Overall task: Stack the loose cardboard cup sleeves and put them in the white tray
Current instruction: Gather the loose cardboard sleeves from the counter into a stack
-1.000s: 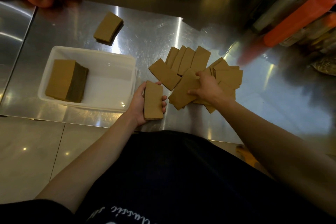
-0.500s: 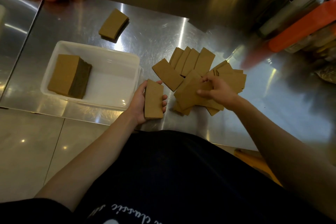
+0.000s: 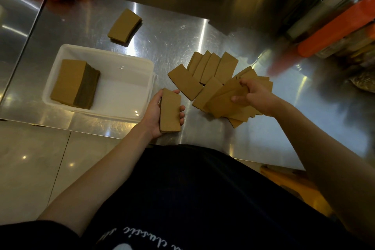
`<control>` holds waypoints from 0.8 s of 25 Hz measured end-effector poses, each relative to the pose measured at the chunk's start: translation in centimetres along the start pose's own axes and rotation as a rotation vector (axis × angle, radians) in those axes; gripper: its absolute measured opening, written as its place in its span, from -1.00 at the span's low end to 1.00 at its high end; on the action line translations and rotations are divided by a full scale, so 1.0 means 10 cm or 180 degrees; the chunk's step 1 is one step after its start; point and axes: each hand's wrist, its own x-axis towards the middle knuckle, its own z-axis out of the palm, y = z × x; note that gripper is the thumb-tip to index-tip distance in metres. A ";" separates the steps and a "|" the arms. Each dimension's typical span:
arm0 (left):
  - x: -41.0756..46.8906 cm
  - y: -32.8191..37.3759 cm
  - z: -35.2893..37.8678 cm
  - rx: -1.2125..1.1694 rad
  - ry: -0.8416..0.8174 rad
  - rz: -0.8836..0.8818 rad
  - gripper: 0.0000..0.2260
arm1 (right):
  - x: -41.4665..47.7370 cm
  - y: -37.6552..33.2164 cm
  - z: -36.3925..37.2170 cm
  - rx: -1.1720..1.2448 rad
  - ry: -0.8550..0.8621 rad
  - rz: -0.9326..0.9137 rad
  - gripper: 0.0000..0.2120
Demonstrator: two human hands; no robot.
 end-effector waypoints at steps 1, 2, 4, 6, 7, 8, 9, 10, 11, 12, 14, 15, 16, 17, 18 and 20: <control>-0.01 0.00 0.00 0.0005 0.0004 0.0002 -0.59 | 0.04 -0.02 0.01 0.0025 -0.0082 -0.0016 -0.43; -0.01 0.00 0.00 0.0007 0.0006 0.0007 -0.58 | 0.08 -0.05 0.02 0.0031 -0.0159 -0.0035 -0.45; -0.03 0.00 -0.01 -0.0013 0.0007 0.0038 -0.58 | 0.19 -0.08 0.06 -0.0066 -0.0214 -0.0010 -0.47; -0.05 0.01 -0.03 -0.0045 0.0019 0.0074 -0.57 | 0.30 -0.10 0.12 -0.0353 -0.0165 0.0016 -0.51; -0.06 0.01 -0.03 -0.0058 0.0022 0.0085 -0.57 | 0.34 -0.11 0.15 -0.0500 -0.0118 0.0009 -0.53; -0.06 0.02 -0.04 -0.0072 0.0028 0.0097 -0.57 | 0.39 -0.12 0.19 -0.0653 -0.0062 -0.0002 -0.52; -0.07 0.02 -0.04 -0.0076 0.0038 0.0109 -0.57 | 0.43 -0.13 0.23 -0.0780 0.0008 -0.0011 -0.47; -0.07 0.02 -0.04 -0.0072 0.0048 0.0121 -0.57 | 0.45 -0.16 0.27 -0.0942 0.0085 -0.0026 -0.44; -0.08 0.03 -0.03 -0.0065 0.0056 0.0131 -0.57 | 0.47 -0.18 0.30 -0.1120 0.0176 -0.0063 -0.41; -0.08 0.03 -0.03 -0.0056 0.0068 0.0142 -0.57 | 0.48 -0.21 0.34 -0.1336 0.0249 -0.0109 -0.40; -0.08 0.03 -0.02 -0.0022 0.0080 0.0152 -0.57 | 0.49 -0.24 0.40 -0.1629 0.0362 -0.0188 -0.41; -0.08 0.04 -0.03 -0.0013 0.0086 0.0160 -0.57 | 0.49 -0.24 0.42 -0.1664 0.0399 -0.0202 -0.43; -0.08 0.04 -0.03 -0.0005 0.0090 0.0166 -0.57 | 0.49 -0.24 0.43 -0.1626 0.0407 -0.0178 -0.45; -0.08 0.04 -0.03 0.0003 0.0097 0.0169 -0.57 | 0.49 -0.23 0.44 -0.1539 0.0402 -0.0146 -0.45; -0.08 0.05 -0.03 0.0004 0.0101 0.0168 -0.56 | 0.49 -0.21 0.43 -0.1406 0.0392 -0.0092 -0.44; -0.08 0.04 -0.03 0.0001 0.0099 0.0161 -0.57 | 0.47 -0.18 0.37 -0.1064 0.0389 0.0011 -0.38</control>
